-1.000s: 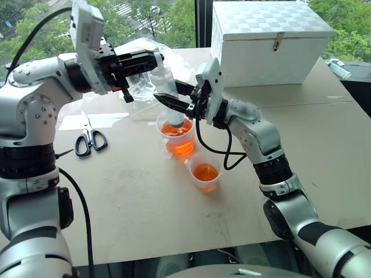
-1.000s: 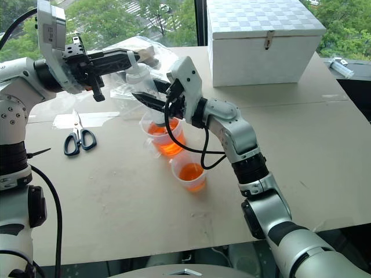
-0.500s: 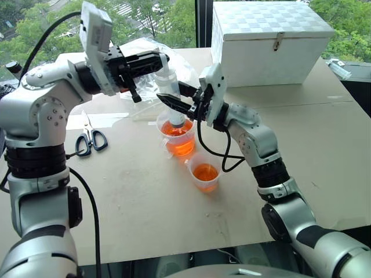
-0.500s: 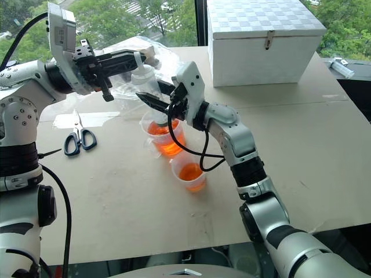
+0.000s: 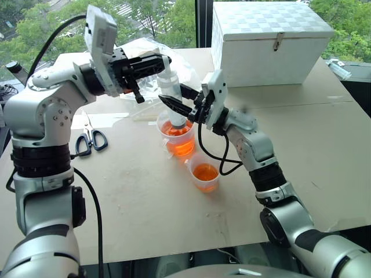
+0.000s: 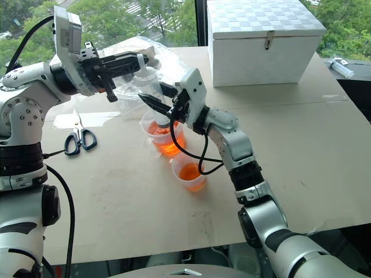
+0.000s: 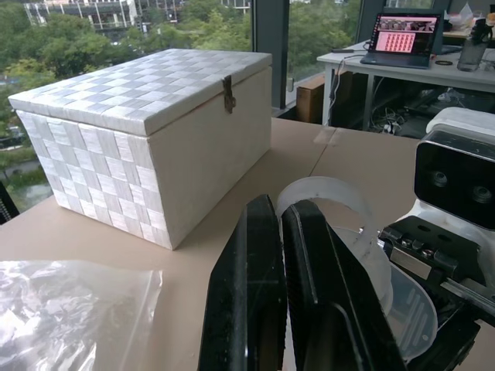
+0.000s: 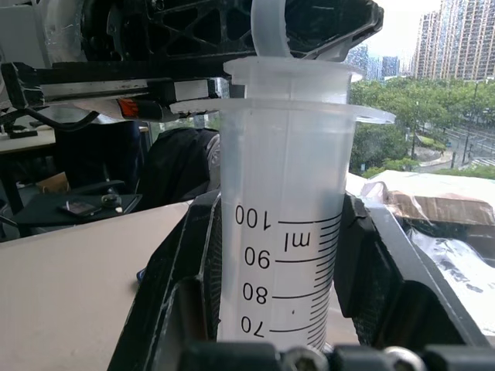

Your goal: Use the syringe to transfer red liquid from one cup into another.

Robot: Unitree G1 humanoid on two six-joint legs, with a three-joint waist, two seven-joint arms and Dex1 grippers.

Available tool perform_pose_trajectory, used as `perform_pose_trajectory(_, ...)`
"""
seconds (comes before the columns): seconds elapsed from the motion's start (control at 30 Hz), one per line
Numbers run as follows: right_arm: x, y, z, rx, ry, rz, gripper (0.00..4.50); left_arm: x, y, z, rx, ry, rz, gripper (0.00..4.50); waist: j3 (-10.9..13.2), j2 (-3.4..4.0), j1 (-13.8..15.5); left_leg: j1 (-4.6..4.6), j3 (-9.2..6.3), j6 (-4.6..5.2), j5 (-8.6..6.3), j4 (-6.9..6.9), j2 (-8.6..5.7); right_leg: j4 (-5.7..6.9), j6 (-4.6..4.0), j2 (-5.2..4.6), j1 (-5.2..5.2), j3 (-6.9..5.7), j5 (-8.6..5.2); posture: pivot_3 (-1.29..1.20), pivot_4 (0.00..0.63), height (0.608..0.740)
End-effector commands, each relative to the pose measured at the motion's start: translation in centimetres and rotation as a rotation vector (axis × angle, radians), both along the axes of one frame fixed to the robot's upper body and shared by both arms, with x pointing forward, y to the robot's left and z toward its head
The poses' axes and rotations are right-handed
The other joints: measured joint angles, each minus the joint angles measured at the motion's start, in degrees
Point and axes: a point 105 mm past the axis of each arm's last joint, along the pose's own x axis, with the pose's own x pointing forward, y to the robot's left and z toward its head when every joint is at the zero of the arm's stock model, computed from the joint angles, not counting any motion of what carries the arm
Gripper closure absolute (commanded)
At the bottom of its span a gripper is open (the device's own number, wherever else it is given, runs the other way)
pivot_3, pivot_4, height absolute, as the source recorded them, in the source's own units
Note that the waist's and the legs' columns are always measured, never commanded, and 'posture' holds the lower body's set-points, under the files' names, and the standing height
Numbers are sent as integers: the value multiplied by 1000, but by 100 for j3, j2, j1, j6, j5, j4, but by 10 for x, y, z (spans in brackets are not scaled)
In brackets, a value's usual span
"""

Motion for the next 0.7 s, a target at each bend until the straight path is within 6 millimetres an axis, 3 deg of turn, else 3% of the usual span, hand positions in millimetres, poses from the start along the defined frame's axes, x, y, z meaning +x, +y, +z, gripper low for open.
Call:
perform_pose_trajectory(0.03, -16, 16, -8, -45, -24, 89, 2964, -4, 9, 35, -34, -138, 52, 4466, 0, 0, -1, 0, 0, 0, 0, 0, 0, 0, 0, 0, 0, 0, 0, 0, 150, 740)
perform_pose_trajectory(0.3, -16, 16, -10, -42, -13, 93, 2964, 1, 13, 44, -78, -165, 85, 4466, 0, 0, -1, 0, -1, -1, 0, 2, 0, 1, 0, -1, 0, -2, 0, 0, 150, 740)
perform_pose_trajectory(0.7, -16, 17, -6, -29, -19, 94, 2964, 0, 10, 39, -71, -149, 61, 4466, 0, 0, -3, 0, -1, -1, 1, 3, 0, 3, 0, -1, 0, -2, 0, 0, 150, 740)
